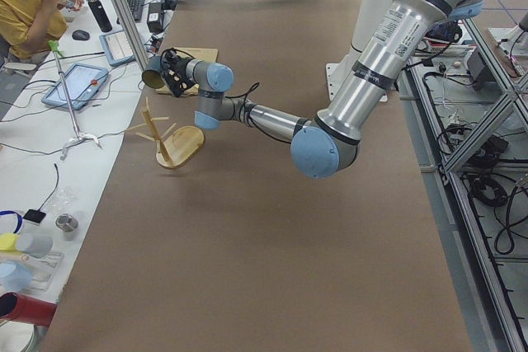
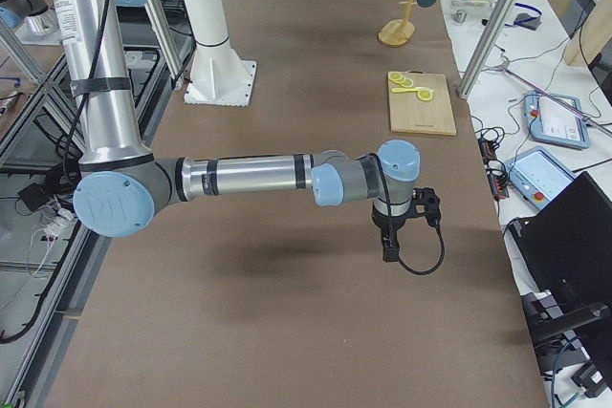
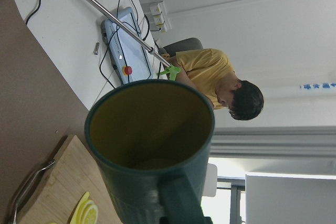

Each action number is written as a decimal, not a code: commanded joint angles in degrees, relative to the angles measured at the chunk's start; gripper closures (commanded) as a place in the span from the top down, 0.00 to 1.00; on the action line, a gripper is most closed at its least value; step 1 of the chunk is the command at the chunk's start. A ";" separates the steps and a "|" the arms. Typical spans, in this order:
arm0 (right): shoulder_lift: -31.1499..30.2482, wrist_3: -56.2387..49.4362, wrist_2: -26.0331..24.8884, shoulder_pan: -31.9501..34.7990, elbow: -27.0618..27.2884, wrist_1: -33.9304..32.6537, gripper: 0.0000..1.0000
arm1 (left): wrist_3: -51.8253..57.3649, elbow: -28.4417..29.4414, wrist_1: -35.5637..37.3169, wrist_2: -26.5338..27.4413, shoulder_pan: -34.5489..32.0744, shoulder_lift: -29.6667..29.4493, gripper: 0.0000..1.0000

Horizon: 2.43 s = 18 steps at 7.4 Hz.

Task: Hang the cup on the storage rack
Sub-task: 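Slide the mug handle onto a peg of the wooden stand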

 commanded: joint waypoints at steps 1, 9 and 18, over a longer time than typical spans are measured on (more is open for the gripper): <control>-0.03 0.09 -0.33 0.00 0.35 -0.09 1.00 | -11.31 0.69 -0.10 3.08 -0.75 0.00 0.00; -0.11 0.53 -0.33 -0.09 0.97 0.00 1.00 | -29.87 3.77 -0.80 3.54 -3.38 0.79 0.00; -1.07 1.75 -0.24 -0.09 2.98 -0.09 1.00 | -33.32 4.29 -5.99 0.03 -3.38 5.37 0.00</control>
